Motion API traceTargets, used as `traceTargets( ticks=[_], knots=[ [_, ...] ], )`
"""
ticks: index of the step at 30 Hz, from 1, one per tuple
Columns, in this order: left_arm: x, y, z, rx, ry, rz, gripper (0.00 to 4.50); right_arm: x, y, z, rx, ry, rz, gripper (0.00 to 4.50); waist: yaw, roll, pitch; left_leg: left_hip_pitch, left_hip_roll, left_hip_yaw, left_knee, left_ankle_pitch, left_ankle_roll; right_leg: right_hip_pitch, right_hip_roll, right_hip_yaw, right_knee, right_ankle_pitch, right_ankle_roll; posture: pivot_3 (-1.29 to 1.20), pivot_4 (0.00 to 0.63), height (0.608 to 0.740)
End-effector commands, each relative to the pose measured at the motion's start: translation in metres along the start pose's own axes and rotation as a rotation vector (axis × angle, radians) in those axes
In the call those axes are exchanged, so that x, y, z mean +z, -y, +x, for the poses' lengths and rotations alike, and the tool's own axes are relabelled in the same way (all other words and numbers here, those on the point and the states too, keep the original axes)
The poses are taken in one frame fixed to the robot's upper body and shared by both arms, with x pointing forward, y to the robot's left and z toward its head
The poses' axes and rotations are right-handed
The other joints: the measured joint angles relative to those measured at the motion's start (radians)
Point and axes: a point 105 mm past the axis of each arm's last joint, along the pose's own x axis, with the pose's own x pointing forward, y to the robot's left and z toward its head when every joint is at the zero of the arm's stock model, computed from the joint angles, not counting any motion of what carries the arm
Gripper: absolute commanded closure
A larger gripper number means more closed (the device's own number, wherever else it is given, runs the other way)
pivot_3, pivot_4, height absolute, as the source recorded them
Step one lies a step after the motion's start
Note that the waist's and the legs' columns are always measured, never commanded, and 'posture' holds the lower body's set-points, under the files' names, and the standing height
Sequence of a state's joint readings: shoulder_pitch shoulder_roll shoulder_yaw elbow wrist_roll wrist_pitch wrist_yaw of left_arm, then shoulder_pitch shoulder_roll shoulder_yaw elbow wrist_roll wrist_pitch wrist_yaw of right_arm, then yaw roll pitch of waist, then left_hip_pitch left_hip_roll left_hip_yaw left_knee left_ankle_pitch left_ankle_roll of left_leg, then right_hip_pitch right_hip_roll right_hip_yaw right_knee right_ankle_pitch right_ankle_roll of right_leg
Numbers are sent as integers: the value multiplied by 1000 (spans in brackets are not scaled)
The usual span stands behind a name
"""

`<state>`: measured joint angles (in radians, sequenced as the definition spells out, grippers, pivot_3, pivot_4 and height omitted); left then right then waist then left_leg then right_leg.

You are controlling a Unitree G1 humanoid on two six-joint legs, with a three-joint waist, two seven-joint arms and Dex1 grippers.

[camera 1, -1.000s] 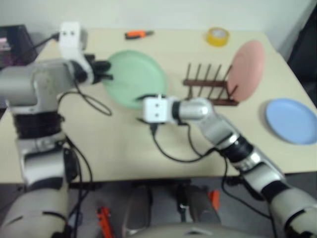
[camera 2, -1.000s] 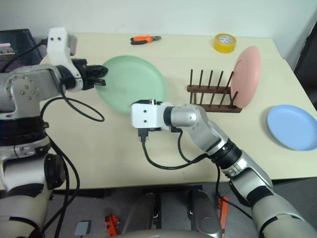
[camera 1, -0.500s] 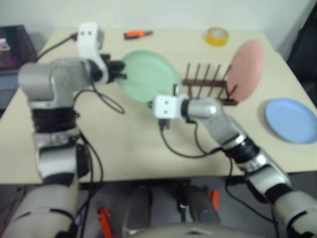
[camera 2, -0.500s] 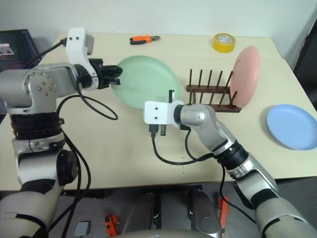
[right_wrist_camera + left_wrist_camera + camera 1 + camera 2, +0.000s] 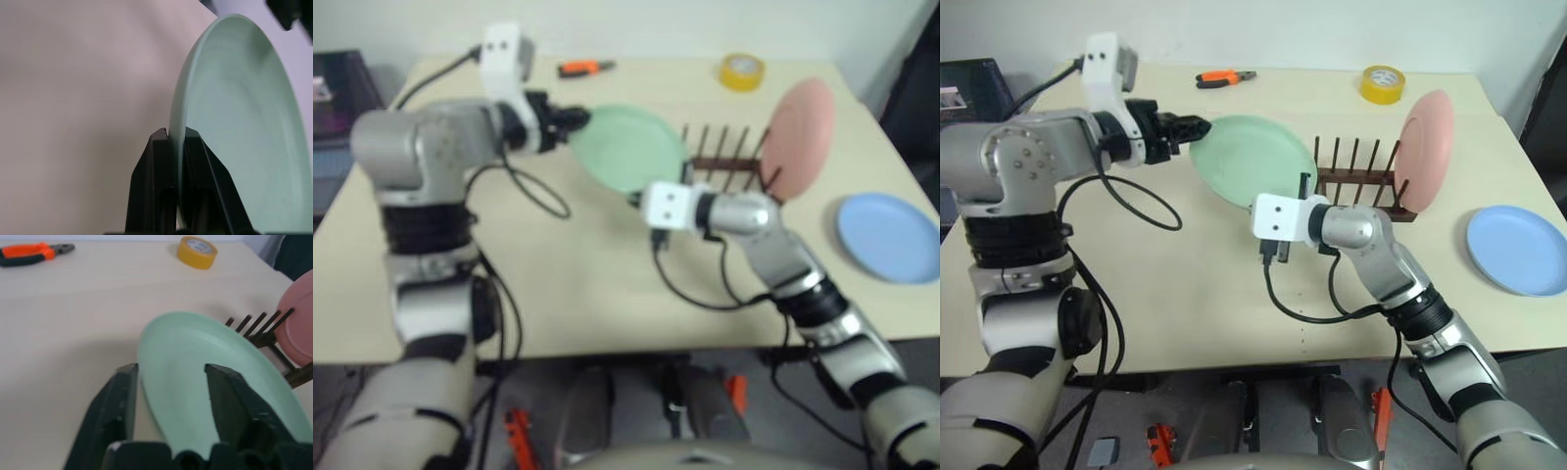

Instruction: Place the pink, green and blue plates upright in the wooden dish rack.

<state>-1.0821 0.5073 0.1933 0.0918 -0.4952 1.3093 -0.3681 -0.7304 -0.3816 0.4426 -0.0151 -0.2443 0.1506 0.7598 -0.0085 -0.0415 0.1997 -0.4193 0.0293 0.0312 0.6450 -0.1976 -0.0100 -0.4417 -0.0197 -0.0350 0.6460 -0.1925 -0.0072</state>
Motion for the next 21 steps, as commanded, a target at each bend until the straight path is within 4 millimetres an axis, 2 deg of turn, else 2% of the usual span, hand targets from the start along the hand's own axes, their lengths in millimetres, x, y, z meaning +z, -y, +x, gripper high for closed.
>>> traceTargets(
  ticks=[1,3,6,10,13,16,19,21],
  knots=[
    [34,0,-23,-1,120,1,714,13,11,-1,-28,58,-26,4500,-1,0,0,0,0,0,0,0,0,0,0,0,0,0,0,0,150,740],
    [45,-3,-34,6,166,-6,17,13,12,0,-24,66,-30,4500,-2,0,0,0,0,0,0,0,0,0,0,0,0,0,0,0,150,740],
    [66,3,-64,-58,274,43,17,16,16,1,-21,86,-20,4500,-4,-1,0,0,0,0,0,0,0,0,0,0,0,0,0,0,150,740],
    [75,5,-108,-79,389,229,17,37,35,-7,-41,203,119,4500,-19,-1,1,0,1,0,-1,0,-1,0,-1,1,-1,0,0,0,150,740],
    [69,16,-136,-151,443,371,17,49,47,-19,-51,275,225,4500,-21,-1,1,1,1,1,-2,0,-2,0,-3,1,0,0,-1,0,150,740],
    [56,25,-158,-235,479,468,17,51,65,-36,-85,312,361,4500,-19,-1,1,1,2,-1,-2,1,-5,0,-3,0,0,-1,-2,0,150,740],
    [40,25,-166,-340,463,379,17,47,81,-53,-130,327,487,4500,-11,-1,1,1,2,-2,0,2,-5,1,-3,-2,1,-3,-5,0,150,740],
    [22,32,-162,-421,419,363,17,42,96,-68,-185,345,604,4500,-8,-1,1,1,2,-2,0,2,-5,2,-3,-3,1,-4,-7,0,150,740]
  ],
)
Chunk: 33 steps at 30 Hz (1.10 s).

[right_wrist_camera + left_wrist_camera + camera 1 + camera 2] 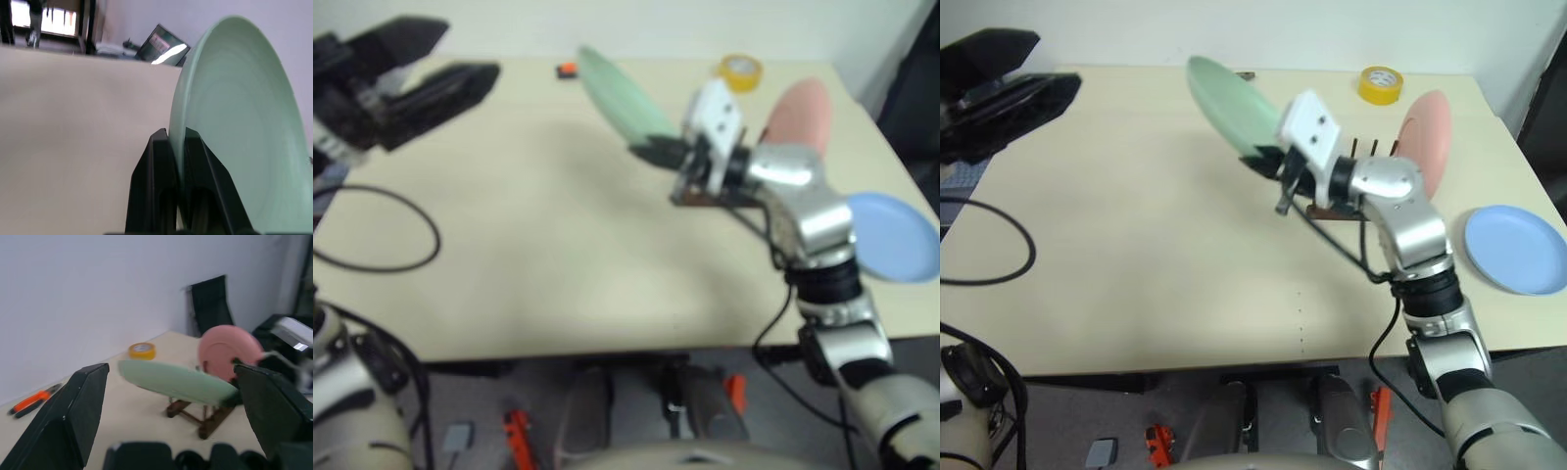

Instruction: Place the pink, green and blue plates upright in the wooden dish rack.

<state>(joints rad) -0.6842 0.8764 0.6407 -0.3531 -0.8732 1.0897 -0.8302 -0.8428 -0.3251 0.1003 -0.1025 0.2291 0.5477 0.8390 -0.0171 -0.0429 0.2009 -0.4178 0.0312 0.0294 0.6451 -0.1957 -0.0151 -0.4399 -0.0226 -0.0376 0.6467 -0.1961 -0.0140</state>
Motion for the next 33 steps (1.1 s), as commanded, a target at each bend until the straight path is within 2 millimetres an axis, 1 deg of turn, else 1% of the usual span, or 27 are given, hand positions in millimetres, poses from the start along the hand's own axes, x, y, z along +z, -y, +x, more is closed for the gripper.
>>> traceTargets(
  ticks=[1,4,6,8,10,14,15,17,22,26,30,33],
  knots=[
    [-10,23,-2,-132,-11,2,17,30,27,-25,-108,96,120,4500,2,0,0,1,0,0,0,0,0,0,0,1,0,0,0,0,150,740],
    [-55,29,10,-172,-173,25,17,51,60,-57,-247,194,302,4500,11,1,0,1,-1,0,0,0,0,0,-1,2,0,0,-1,0,150,740],
    [-75,32,16,-200,-237,55,17,56,76,-74,-323,220,379,4500,16,1,0,0,-1,1,-1,0,0,0,-1,2,-1,0,-1,0,150,740],
    [-87,38,24,-239,-249,48,17,59,92,-91,-403,250,456,4500,17,0,0,-1,-1,3,-2,0,0,-1,0,2,-1,0,-2,0,150,740],
    [-94,41,29,-264,-251,45,17,60,100,-100,-443,271,521,4500,16,0,0,-1,0,3,-3,0,1,-1,0,1,-2,-1,-3,0,150,740],
    [-100,45,37,-290,-239,42,17,57,105,-107,-473,289,634,4500,13,1,0,-1,0,4,-4,0,1,-2,1,2,-2,-1,-3,0,150,740],
    [-100,45,39,-294,-231,34,17,56,105,-108,-470,295,667,4500,12,1,0,-1,0,4,-4,0,1,-2,2,2,-1,1,1,0,150,740],
    [-102,46,41,-298,-227,28,17,53,102,-108,-462,296,710,4500,11,1,1,-1,-1,3,-5,0,1,-2,3,1,-1,1,1,0,150,740],
    [-106,48,41,-300,-235,18,17,43,97,-107,-472,273,761,4500,11,1,1,-1,-1,3,-5,0,1,-2,5,0,-1,1,1,0,150,740],
    [-109,51,40,-298,-241,5,17,31,94,-106,-494,216,767,4500,11,1,1,-1,0,3,-5,0,1,-2,5,0,-2,1,1,0,150,740],
    [-110,52,39,-291,-249,4,17,22,93,-104,-502,200,790,4500,11,2,1,-2,0,3,-5,0,1,-3,5,1,-2,1,2,0,150,740],
    [-111,52,38,-284,-254,4,17,19,93,-105,-510,197,795,4500,11,2,1,-2,0,3,-5,0,1,-2,5,1,-3,1,2,0,150,740]
  ],
)
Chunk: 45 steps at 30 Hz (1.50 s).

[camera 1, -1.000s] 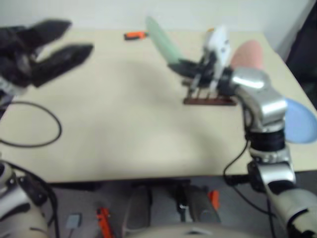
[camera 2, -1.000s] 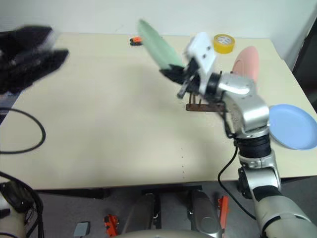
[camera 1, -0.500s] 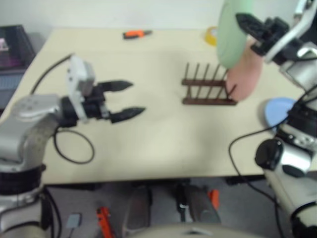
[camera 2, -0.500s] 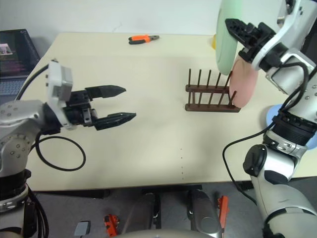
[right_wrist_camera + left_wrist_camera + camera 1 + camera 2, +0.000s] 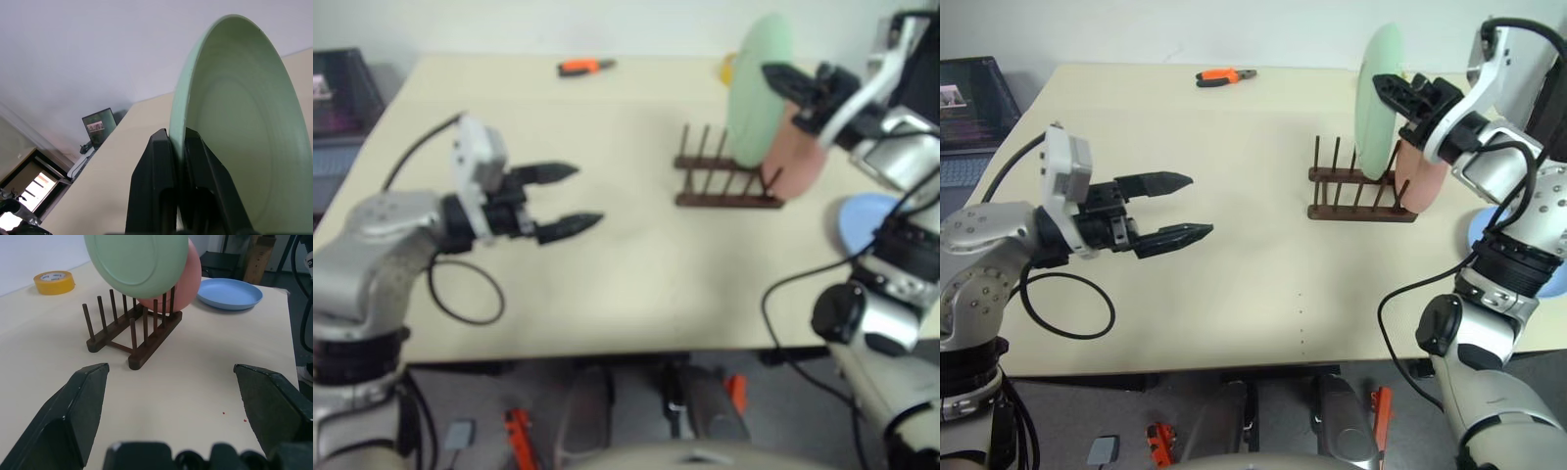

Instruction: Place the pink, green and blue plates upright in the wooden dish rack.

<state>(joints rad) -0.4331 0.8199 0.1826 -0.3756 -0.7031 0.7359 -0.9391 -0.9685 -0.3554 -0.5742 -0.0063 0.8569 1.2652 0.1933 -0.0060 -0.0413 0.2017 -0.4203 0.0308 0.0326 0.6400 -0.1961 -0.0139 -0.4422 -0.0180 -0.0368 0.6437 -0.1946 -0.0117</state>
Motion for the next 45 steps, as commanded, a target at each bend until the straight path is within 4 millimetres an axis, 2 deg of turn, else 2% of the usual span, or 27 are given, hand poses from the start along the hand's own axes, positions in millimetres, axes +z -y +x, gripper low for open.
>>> traceTargets(
  ticks=[1,7,15,29,35,36,38,43,44,45],
  knots=[
    [6,4,-1,-3,8,29,17,14,-9,-4,28,57,-31,4500,0,0,0,0,0,0,0,0,0,0,0,0,0,0,0,0,150,740],
    [6,5,-1,0,6,31,17,19,0,-4,-22,77,-27,4500,0,0,0,0,0,0,0,0,0,0,0,-1,0,0,0,0,150,740],
    [7,3,0,1,8,35,17,27,-3,-8,-6,109,-37,4500,0,0,0,0,0,0,0,0,0,0,0,0,0,0,0,0,150,740],
    [4,2,5,-11,5,34,17,9,13,-14,-41,36,-32,4500,1,0,0,-1,0,0,0,0,0,-1,0,-1,-1,0,0,0,150,740],
    [3,1,5,-7,1,35,17,9,15,-13,-48,29,-34,4500,1,0,0,-1,0,0,0,0,0,-1,0,-1,-1,0,0,0,150,740],
    [3,1,5,-7,1,35,0,9,14,-13,-41,30,-35,3946,1,0,0,-1,0,0,0,0,0,-1,0,-1,-1,0,0,0,150,740],
    [3,1,5,-5,1,35,0,10,12,-13,-31,30,-43,3387,1,0,0,-2,0,-1,0,0,0,-1,0,-1,-1,0,0,0,150,740],
    [3,0,5,0,0,36,0,17,10,-11,-39,56,-85,1637,1,0,0,-2,0,-1,0,0,0,-1,0,-1,-1,-1,-1,0,150,740],
    [3,0,5,1,-1,37,0,20,9,-12,-35,65,-97,1335,1,0,0,-2,0,-1,0,0,0,-1,0,-1,-1,-1,-1,0,150,740],
    [3,0,5,1,-1,38,0,22,8,-12,-31,70,-104,1335,1,0,0,-2,0,-1,0,0,0,-1,0,-1,-1,-1,-1,0,150,740]
  ],
)
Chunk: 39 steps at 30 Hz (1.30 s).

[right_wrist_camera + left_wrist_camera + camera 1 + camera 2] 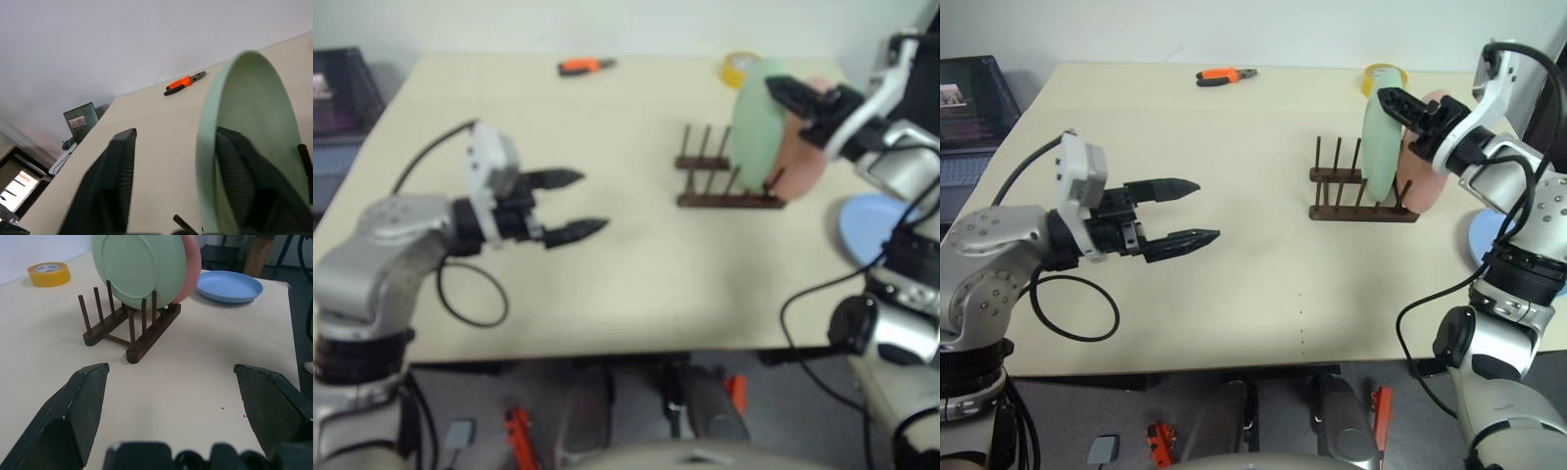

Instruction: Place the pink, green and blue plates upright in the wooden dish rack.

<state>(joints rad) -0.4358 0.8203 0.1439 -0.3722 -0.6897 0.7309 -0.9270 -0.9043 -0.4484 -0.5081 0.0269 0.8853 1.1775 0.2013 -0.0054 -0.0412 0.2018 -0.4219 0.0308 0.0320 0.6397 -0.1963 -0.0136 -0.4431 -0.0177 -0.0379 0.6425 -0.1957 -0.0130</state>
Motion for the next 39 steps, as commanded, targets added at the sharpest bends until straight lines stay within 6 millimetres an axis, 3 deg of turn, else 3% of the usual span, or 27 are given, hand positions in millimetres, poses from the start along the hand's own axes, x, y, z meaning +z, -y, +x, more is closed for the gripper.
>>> traceTargets(
  ticks=[1,7,11,14,17,22,30,34,39],
  knots=[
    [9,-2,-1,8,23,42,0,24,-11,-4,38,83,-64,1335,0,0,0,0,0,0,0,0,0,0,0,0,0,0,0,0,150,740],
    [8,-2,-1,1,13,48,0,39,-18,-8,50,109,-150,1335,0,0,0,-1,0,0,0,0,0,0,0,0,-1,0,0,0,150,740],
    [7,1,0,-27,0,59,0,50,-22,-20,49,86,-284,1335,1,1,0,-2,0,0,0,0,0,-2,0,0,-1,-2,-4,0,150,740],
    [9,5,2,-64,-10,80,0,53,-22,-41,29,3,-433,1335,3,1,1,-4,-1,0,0,0,0,-3,0,0,-1,-3,-3,0,150,740],
    [9,10,10,-107,-30,114,0,40,-9,-64,-24,-133,-551,1335,10,0,0,-6,-1,-1,0,-1,1,-4,-1,-2,-2,-4,-2,0,150,740],
    [-3,14,44,-110,-59,162,0,18,41,-106,-237,-329,-663,1335,21,1,0,-5,-2,0,1,-2,2,-1,-2,-1,-5,-4,-1,0,150,740],
    [-32,50,125,-185,-82,235,0,-34,102,-167,-537,-609,-660,1335,21,2,0,-6,-2,0,5,-2,3,2,-2,1,-10,0,5,0,150,740],
    [-36,63,152,-212,-60,228,0,-62,123,-178,-614,-661,-614,1335,13,2,0,-6,-3,0,5,-3,4,2,-1,1,-11,1,6,0,150,740],
    [-32,68,166,-220,-49,246,0,-89,140,-181,-647,-695,-585,1335,11,4,-1,-6,-4,0,5,-3,4,2,0,1,-11,1,7,0,150,740]
  ],
)
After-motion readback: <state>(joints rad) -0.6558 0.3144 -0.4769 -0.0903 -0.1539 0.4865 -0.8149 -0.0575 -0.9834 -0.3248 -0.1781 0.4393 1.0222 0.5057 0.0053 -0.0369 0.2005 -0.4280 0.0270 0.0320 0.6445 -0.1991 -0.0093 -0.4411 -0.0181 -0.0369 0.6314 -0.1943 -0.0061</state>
